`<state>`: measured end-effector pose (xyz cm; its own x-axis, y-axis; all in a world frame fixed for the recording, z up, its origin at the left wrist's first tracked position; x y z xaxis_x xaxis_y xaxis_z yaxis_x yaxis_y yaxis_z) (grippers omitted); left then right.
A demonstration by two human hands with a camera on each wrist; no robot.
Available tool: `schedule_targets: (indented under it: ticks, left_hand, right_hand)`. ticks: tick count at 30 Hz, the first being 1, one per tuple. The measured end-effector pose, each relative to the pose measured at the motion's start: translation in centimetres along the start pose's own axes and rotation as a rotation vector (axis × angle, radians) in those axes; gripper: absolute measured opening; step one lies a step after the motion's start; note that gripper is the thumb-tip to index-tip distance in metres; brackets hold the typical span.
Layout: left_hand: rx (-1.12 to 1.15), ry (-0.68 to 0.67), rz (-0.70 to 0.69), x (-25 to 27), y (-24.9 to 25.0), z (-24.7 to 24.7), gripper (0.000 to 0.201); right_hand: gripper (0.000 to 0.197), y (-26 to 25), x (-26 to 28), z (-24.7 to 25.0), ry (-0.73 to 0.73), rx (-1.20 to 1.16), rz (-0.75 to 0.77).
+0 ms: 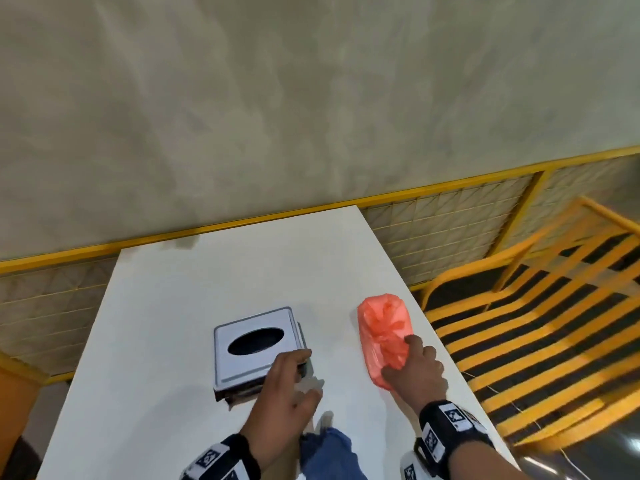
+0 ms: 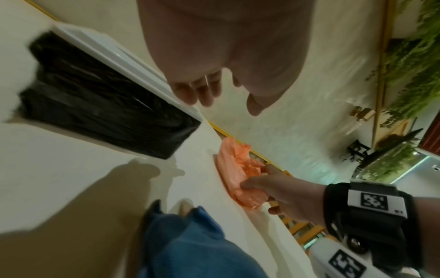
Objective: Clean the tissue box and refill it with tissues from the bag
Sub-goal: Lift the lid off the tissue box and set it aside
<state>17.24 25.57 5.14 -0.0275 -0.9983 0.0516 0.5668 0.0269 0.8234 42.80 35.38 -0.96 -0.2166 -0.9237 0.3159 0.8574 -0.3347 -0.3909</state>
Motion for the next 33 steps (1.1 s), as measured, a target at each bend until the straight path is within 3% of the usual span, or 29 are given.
schedule_targets:
  ticks: [4, 10, 12, 15, 17, 21, 25, 29, 33]
  left_hand:
    - [0.191, -0.255, 0.258, -1.7, 0.9, -4.7, 0.064]
    - [0.380, -0.340, 0.570, -3.6, 0.4, -9.5, 0.096]
    - [0.415, -0.368, 0.609, -3.6, 0.8, -10.3, 0.089]
    - [0.478, -0.377, 0.574, -3.5, 2.0, -11.0, 0.053]
    - [0.463, -0.374, 0.551, -3.4, 2.4, -11.1, 0.041]
    - [0.382, -0.402, 0.568, -3.1, 1.7, -11.1, 0.050]
    - [0.335, -0.399, 0.573, -3.0, 0.5, -10.8, 0.074]
    - [0.346, -0.348, 0.454, -3.0, 0.4, -8.6, 0.059]
    - [0.324, -0.121, 0.283, -3.0, 0.4, -2.4, 0.025]
  right_hand:
    - [0.063, 3.0, 2.2, -1.0, -0.078, -0.389, -0.063]
    - [0.056, 4.6, 5.0, -1.1, -0.268, -0.769, -0.129]
    - [0.052, 4.3, 5.9, -0.9, -0.325, -0.847, -0.103]
    - [0.050, 4.2, 6.6, -0.5, -0.330, -0.864, -0.050]
    - [0.049, 4.4, 6.6, -0.5, -0.313, -0.860, -0.026]
    - [0.052, 4.5, 6.1, -0.4, -0.265, -0.757, -0.021]
    - [0.053, 5.2, 5.0, -0.6, -0.171, -0.578, -0.036]
    - [0.054, 6.1, 3.9, 0.2, -0.030, -0.401, -0.058]
    - [0.073, 3.9, 4.1, 1.9, 0.042, -0.082, -0.021]
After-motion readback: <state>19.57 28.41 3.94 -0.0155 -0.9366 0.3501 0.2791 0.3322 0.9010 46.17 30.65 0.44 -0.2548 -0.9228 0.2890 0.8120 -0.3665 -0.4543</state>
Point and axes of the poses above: each hand's wrist, its own x-axis away from the middle knuckle, its own z-axis out of the back of the hand, y = z × x, the point moved 5 cm from there along -x, towards the middle knuckle, and after that the axes turned 2 degrees about -y, right-handed, at the moved point
